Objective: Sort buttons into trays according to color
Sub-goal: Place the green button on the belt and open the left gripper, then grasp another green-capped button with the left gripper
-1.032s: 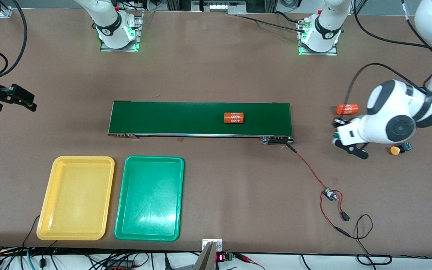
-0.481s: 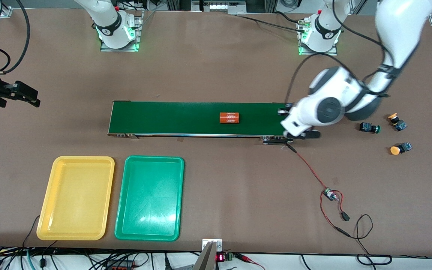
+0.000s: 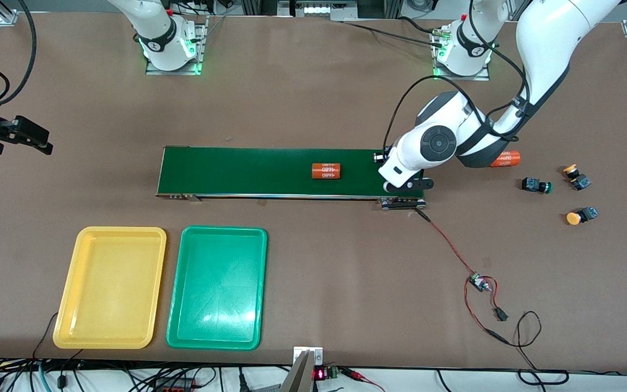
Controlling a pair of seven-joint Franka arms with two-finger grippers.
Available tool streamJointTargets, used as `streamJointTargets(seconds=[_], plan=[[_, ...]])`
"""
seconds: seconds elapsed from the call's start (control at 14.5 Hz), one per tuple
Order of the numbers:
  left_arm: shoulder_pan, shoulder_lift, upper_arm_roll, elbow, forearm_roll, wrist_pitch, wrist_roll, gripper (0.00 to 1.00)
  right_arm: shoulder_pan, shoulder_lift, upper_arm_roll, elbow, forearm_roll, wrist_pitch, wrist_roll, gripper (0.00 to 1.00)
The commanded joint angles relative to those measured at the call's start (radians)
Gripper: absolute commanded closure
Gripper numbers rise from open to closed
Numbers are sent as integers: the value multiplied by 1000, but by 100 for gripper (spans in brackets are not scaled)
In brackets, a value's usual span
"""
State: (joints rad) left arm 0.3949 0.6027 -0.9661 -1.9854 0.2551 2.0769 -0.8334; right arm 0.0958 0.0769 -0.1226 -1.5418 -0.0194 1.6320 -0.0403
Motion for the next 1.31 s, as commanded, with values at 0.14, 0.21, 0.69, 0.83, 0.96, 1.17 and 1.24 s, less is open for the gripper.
streamJointTargets(seconds=[0.14, 0.21, 0.69, 0.83, 0.96, 1.17, 1.24], plan=[[10, 8, -3, 0, 4, 11, -4, 35, -14, -8, 3, 0, -2, -35, 0, 0], [15, 5, -2, 3, 6, 11, -4, 9, -14, -8, 3, 0, -2, -44, 3, 0], [39, -18, -11, 199, 6, -245, 0, 0, -14, -5, 3, 0, -2, -46, 5, 0], [57, -12, 13, 323, 6, -386, 0, 0, -14, -3, 3, 0, -2, -46, 5, 0], [73, -11, 88, 385, 7, -446, 0, 0, -14, -3, 3, 0, -2, -46, 7, 0], [76, -15, 219, 422, 32, -485, 2, 0, -14, -9, 3, 2, -2, -46, 7, 0], [81, -15, 255, 422, 68, -491, -1, 0, -13, -9, 3, 2, -2, -46, 7, 0]])
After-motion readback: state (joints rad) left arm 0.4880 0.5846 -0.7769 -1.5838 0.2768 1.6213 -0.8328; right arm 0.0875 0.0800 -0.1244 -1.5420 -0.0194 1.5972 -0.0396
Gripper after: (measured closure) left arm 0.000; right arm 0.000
